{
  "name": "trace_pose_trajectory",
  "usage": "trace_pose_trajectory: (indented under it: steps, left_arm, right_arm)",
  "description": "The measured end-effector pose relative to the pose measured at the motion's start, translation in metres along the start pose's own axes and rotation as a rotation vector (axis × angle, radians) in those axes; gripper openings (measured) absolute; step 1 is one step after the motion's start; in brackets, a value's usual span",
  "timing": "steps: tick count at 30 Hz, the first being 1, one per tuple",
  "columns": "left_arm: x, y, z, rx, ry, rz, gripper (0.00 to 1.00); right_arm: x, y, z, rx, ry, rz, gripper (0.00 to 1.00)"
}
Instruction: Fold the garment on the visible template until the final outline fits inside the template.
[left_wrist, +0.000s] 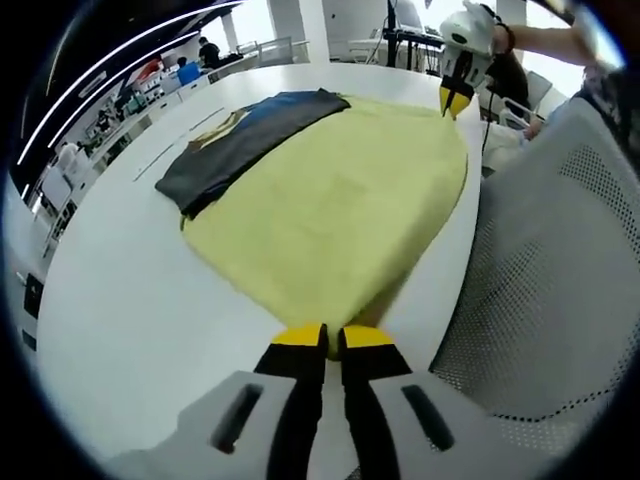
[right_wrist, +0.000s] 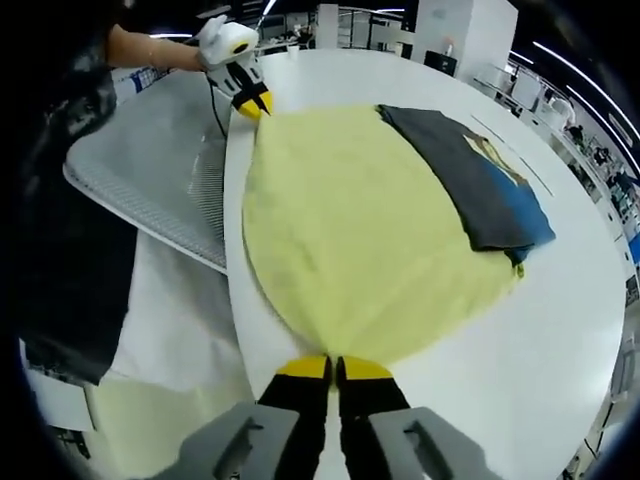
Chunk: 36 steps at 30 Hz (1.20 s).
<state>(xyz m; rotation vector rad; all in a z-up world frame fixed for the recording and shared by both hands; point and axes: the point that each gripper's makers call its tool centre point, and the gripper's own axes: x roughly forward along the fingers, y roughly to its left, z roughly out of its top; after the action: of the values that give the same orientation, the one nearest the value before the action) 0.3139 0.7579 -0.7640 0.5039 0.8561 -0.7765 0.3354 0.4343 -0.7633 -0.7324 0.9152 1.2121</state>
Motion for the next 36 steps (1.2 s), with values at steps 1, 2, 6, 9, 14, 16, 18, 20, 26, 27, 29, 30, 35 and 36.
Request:
trace_pose_trajectory:
  steps: [1, 2, 6, 9, 14, 16, 18, 20, 26, 27, 29, 30, 35, 36]
  left_arm:
    - [-0.001, -0.002, -0.001, 0.001, 0.004, -0.003, 0.02]
    - [-0.003, -0.005, -0.003, 0.004, 0.012, -0.011, 0.02]
    - [-0.008, -0.015, -0.006, 0.006, 0.023, -0.046, 0.02]
    - [-0.011, -0.020, -0.012, -0.001, 0.035, -0.060, 0.02]
    - [-0.015, -0.030, -0.017, -0.008, 0.050, -0.089, 0.02]
    - [-0.018, -0.034, -0.018, -0.005, 0.055, -0.104, 0.02]
    - [-0.021, -0.037, -0.019, -0.004, 0.057, -0.115, 0.02]
    - [-0.024, -0.039, -0.020, -0.011, 0.061, -0.126, 0.02]
    - [-0.032, -0.044, -0.017, -0.016, 0.070, -0.145, 0.02]
    - [-0.034, -0.042, -0.014, -0.015, 0.068, -0.141, 0.02]
    - [-0.037, -0.038, -0.009, -0.016, 0.060, -0.131, 0.02]
    - [-0.039, -0.034, -0.005, -0.024, 0.052, -0.121, 0.02]
    - [-0.042, -0.022, 0.007, -0.027, 0.030, -0.089, 0.02]
    - [-0.043, -0.020, 0.009, -0.027, 0.028, -0.084, 0.02]
  right_arm:
    - [-0.001, 0.002, -0.001, 0.002, 0.002, 0.004, 0.00]
    - [-0.002, 0.003, -0.002, 0.003, 0.005, 0.007, 0.00]
    - [-0.007, 0.013, -0.005, 0.011, 0.006, 0.037, 0.00]
    - [-0.011, 0.023, -0.006, 0.015, 0.002, 0.066, 0.00]
    - [-0.013, 0.033, -0.008, 0.010, 0.013, 0.097, 0.00]
    - [-0.014, 0.037, -0.009, 0.015, 0.016, 0.110, 0.00]
    - [-0.016, 0.042, -0.010, 0.019, 0.014, 0.128, 0.00]
    - [-0.017, 0.046, -0.010, 0.019, 0.009, 0.144, 0.00]
    - [-0.024, 0.053, -0.009, 0.002, 0.013, 0.181, 0.00]
    - [-0.026, 0.051, -0.008, -0.006, 0.012, 0.178, 0.00]
    - [-0.029, 0.044, -0.006, -0.013, 0.008, 0.167, 0.00]
    - [-0.030, 0.041, -0.004, -0.015, 0.003, 0.156, 0.00]
    - [-0.038, 0.018, 0.005, 0.002, -0.034, 0.093, 0.00]
    - [-0.040, 0.013, 0.007, 0.004, -0.043, 0.079, 0.00]
